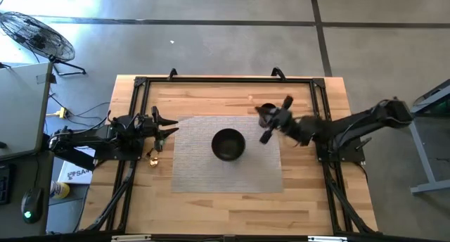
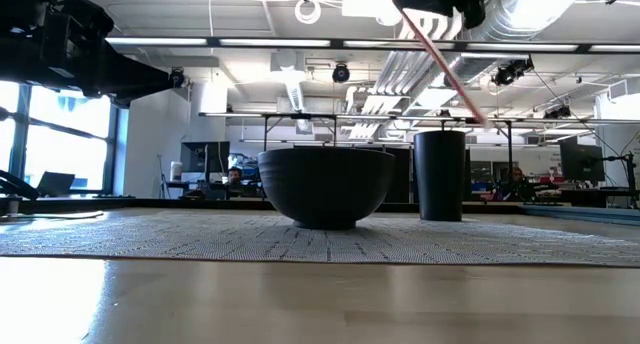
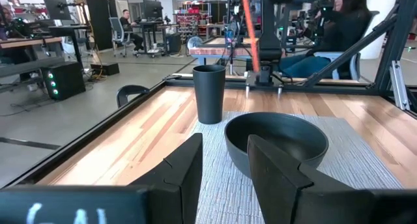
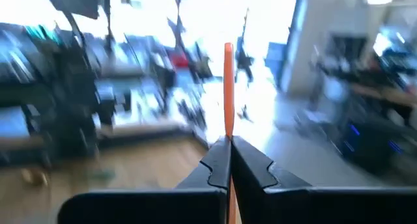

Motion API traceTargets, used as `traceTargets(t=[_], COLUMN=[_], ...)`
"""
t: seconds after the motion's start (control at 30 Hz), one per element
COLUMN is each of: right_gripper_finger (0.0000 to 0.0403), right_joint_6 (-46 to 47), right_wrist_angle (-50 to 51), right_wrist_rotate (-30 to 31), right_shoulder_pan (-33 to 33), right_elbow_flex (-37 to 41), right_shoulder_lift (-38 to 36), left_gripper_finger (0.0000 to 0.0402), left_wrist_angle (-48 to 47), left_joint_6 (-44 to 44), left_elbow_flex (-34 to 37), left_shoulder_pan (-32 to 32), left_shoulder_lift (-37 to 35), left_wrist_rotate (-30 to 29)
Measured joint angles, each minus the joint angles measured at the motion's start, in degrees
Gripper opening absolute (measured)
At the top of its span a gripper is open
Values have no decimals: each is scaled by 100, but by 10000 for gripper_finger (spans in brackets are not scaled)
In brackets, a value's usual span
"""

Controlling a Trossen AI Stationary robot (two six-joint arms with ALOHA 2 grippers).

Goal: Pick & Place Utensil
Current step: Put the orange straw into the black cup

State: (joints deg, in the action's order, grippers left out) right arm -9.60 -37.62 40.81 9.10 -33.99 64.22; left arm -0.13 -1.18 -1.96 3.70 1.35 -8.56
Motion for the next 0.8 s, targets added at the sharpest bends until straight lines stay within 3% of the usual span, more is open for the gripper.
traceTargets(t=[0.17,0.4,0.6,0.8], right_gripper_finger=[0,0,0,0], right_joint_6=[-135,239,460,439], right_wrist_angle=[-1926,-2680,-2587,-2726], right_wrist_rotate=[-1669,-3310,-4009,-3968], right_shoulder_pan=[-1062,-2294,-2729,-2821], right_elbow_flex=[1001,1273,1278,1280], right_shoulder_lift=[-562,-733,-464,29], left_gripper_finger=[120,120,120,120], left_wrist_angle=[1,1,0,1], left_joint_6=[-1,1,1,-1], left_elbow_flex=[0,0,0,0], left_shoulder_pan=[0,0,0,0], left_shoulder_lift=[0,0,1,1], left_wrist_rotate=[0,0,0,0])
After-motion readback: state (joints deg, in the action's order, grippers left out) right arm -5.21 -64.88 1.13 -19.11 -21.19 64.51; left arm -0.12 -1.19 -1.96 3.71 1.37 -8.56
